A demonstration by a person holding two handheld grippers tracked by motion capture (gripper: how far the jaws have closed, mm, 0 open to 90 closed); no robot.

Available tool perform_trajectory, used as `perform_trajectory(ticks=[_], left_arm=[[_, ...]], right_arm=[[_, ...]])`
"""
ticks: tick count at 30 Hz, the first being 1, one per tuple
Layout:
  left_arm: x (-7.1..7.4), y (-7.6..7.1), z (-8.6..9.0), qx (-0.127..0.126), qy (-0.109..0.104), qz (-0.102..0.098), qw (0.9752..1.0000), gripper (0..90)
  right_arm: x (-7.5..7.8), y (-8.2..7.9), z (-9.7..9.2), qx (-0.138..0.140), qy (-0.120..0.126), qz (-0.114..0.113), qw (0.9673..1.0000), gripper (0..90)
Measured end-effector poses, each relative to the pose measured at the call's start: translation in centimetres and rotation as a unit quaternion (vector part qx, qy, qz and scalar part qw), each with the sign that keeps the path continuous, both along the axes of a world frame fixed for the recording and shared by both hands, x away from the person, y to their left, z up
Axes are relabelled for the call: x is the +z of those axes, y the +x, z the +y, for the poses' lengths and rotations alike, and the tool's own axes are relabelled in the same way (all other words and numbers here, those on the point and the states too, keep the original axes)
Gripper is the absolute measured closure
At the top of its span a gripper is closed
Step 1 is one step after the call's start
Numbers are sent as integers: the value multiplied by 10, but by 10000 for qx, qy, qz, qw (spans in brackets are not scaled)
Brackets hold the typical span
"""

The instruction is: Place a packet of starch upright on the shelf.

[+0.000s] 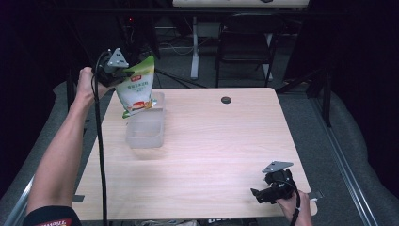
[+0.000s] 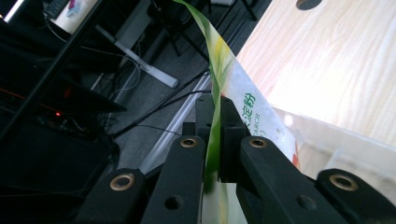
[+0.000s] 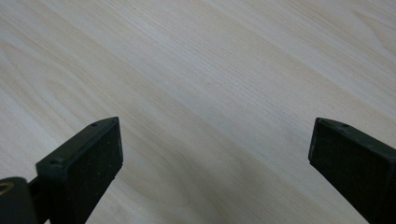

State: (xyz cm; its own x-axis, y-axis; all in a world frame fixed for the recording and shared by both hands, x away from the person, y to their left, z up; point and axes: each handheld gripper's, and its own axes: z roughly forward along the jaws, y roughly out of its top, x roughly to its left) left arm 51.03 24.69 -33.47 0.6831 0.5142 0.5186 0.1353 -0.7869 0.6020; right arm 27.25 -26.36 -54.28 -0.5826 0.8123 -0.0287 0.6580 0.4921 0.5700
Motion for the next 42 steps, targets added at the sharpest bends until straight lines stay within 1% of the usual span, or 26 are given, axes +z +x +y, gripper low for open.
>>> perform_trajectory(ticks=[1,3,4,5,6,7,8,12,14,16,17,19,21,22,24,25,26,27,30,35,36,37,38,39,40,42], left_arm=[[0,0,0,0,0,0,10000,900],[-2,4,-3,-64,60,-94,9999,900],[-3,6,-4,-83,106,-112,9998,900],[-3,6,-4,-83,106,-112,9998,900],[-6,9,-6,-111,190,-141,9997,900],[-7,11,-7,-131,225,-142,9996,900],[-9,13,-9,-113,296,-176,9993,900],[-14,18,-11,-140,349,-223,9990,900],[-17,21,-13,-126,430,-286,9986,900],[-18,22,-13,-141,424,-307,9985,900],[-20,24,-14,-128,437,-414,9981,900],[-21,25,-14,-126,417,-427,9981,900],[-25,29,-15,-131,472,-472,9977,900],[-27,29,-16,-133,534,-524,9971,900],[-30,31,-17,-123,607,-557,9965,900],[-32,32,-17,-122,630,-601,9961,900],[-33,33,-17,-132,615,-605,9962,900],[-34,34,-17,-130,634,-655,9957,900],[-37,35,-18,-150,636,-658,9957,900],[-45,36,-19,-179,745,-862,9933,900],[-45,36,-19,-179,745,-862,9933,900],[-49,35,-20,-189,818,-933,9921,900],[-49,35,-20,-189,818,-933,9921,900],[-49,35,-19,-190,835,-979,9915,900],[-52,35,-19,-195,900,-1043,9903,900],[-53,36,-19,-214,915,-1033,9902,900]], right_arm=[[0,0,0,-1,3,4,10000,23],[0,0,0,3,5,8,10000,23],[0,0,0,5,13,11,10000,23],[0,0,0,5,13,11,10000,23],[0,0,0,-14,7,-7,10000,23],[0,0,0,-16,-14,-11,10000,23],[0,0,0,-4,-6,-3,10000,23],[0,-1,-1,-6,9,23,10000,23],[1,-1,-1,-3,-10,24,10000,23],[1,-1,-1,-6,-16,23,10000,23],[0,-2,-1,-20,34,5,10000,23],[0,-2,-1,-25,34,0,10000,23],[0,-2,-1,-22,18,-5,10000,23],[1,-2,-1,-8,-17,-3,10000,23],[1,-2,-1,-6,10,7,10000,23],[1,-2,-2,-4,-17,3,10000,23],[1,-2,-2,-4,-12,15,10000,22],[1,-2,-1,-21,-5,-2,10000,23],[1,-3,-1,-17,-13,-7,10000,22],[1,-3,-1,-20,-10,11,10000,22],[1,-3,-1,-17,-7,12,10000,22],[1,-3,-1,-13,-6,12,10000,22],[1,-3,-1,-13,-6,13,10000,22],[1,-3,-1,-12,14,12,10000,22],[1,-3,-2,-9,-9,19,10000,22],[1,-3,-2,-11,-5,24,10000,22]])
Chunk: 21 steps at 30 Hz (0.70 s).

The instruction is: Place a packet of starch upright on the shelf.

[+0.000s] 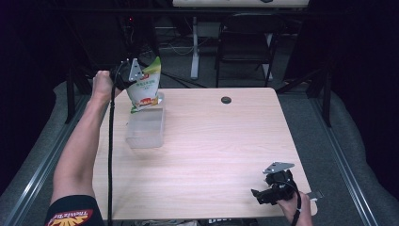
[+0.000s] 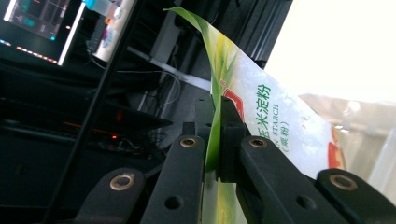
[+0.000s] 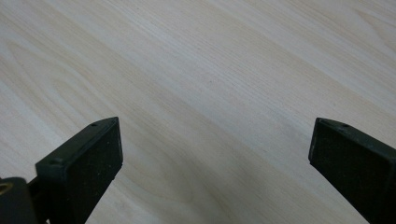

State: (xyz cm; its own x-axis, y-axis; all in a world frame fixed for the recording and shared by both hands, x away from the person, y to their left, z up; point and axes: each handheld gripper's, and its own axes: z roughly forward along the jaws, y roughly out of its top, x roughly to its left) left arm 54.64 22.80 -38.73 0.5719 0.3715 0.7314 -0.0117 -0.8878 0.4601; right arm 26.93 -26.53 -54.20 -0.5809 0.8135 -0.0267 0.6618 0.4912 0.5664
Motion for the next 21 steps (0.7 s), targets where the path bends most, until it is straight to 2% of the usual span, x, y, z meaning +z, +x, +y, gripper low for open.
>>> perform_trajectory(ticks=[2,4,5,11,12,13,17,21], left_arm=[[-1,0,-1,13,68,-79,9999,900],[-1,0,-1,-16,48,-68,10000,900],[-2,1,-2,-45,99,-150,9998,900],[-8,3,-4,-118,96,-110,9998,900],[-10,3,-4,-138,85,-57,9999,900],[-12,3,-5,-143,62,-88,9998,900],[-16,5,-4,-156,-80,-10,9998,900],[-19,6,-4,-131,-97,31,9999,900]], right_arm=[[0,0,0,0,28,1,10000,22],[0,0,0,1,31,5,10000,22],[0,0,0,-6,4,-5,10000,22],[0,0,0,-6,33,5,10000,22],[0,0,0,-21,35,-5,10000,22],[0,0,0,-25,32,-6,10000,22],[-1,0,0,-20,34,-3,10000,22],[0,0,0,-17,30,0,10000,22]])
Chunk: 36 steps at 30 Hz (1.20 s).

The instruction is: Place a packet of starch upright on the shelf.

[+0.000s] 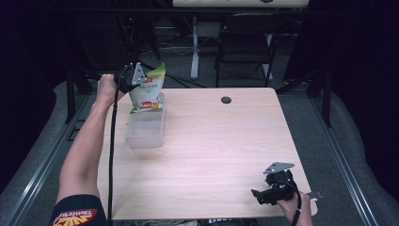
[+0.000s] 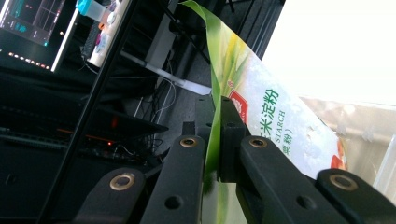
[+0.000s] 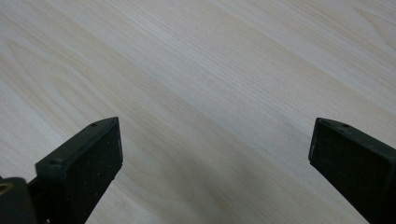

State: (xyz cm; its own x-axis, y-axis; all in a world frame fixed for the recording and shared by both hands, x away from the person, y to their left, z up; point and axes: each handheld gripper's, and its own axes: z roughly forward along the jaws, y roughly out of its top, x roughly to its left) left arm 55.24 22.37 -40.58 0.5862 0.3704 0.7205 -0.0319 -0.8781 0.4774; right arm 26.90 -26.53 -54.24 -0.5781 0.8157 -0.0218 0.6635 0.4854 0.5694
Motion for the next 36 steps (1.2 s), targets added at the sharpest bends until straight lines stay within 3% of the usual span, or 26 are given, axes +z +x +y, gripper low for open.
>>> perform_trajectory(ticks=[7,10,15,18,28,32,36], left_arm=[[-11,3,1,64,-181,167,9997,900],[-17,3,5,113,-401,208,9989,900],[-29,5,9,197,-480,417,9978,900],[-30,5,12,235,-627,436,9968,900],[-30,5,17,414,-715,625,9946,887],[-27,3,20,443,-779,660,9938,830],[-17,0,20,571,-893,678,9921,666]], right_arm=[[0,0,0,26,-21,22,10000,22],[0,0,0,21,-18,17,10000,21],[0,1,0,23,-28,21,10000,22],[0,1,0,38,-24,21,10000,22],[-1,2,2,53,-82,18,10000,22],[-1,2,2,67,-23,43,10000,22],[0,0,0,58,-44,37,10000,22]])
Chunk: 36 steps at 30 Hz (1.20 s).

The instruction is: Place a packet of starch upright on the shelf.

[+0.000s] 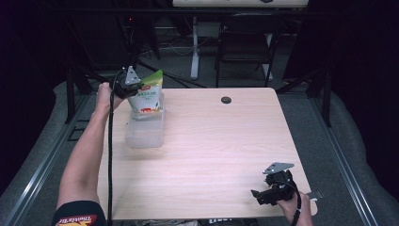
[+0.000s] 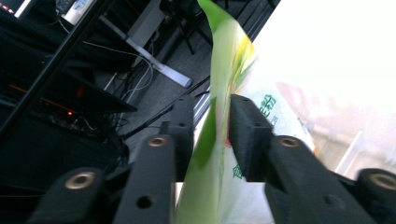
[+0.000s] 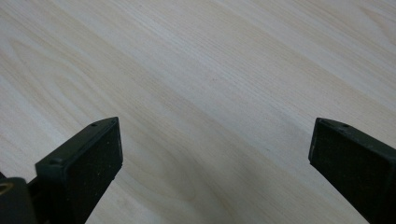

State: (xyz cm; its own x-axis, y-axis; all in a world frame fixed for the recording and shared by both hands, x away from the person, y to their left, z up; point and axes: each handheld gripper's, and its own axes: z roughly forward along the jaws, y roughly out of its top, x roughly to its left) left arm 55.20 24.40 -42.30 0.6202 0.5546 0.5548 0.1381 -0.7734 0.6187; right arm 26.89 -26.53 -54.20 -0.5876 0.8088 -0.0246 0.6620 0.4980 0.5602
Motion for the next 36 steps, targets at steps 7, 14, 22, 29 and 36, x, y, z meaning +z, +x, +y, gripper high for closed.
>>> perform_trajectory(ticks=[7,14,22,29,36], left_arm=[[12,-10,-7,129,7,60,9999,371],[15,-14,-2,219,-98,303,9993,278],[23,-25,0,349,-327,581,9972,181],[36,-45,1,364,-664,789,9940,149],[44,-78,0,364,-871,938,9911,138]], right_arm=[[0,0,2,21,-12,-1,10000,22],[0,1,2,29,14,4,10000,22],[0,1,2,36,1,11,10000,21],[0,1,3,24,-48,1,10000,21],[0,1,4,19,-44,-5,10000,21]])
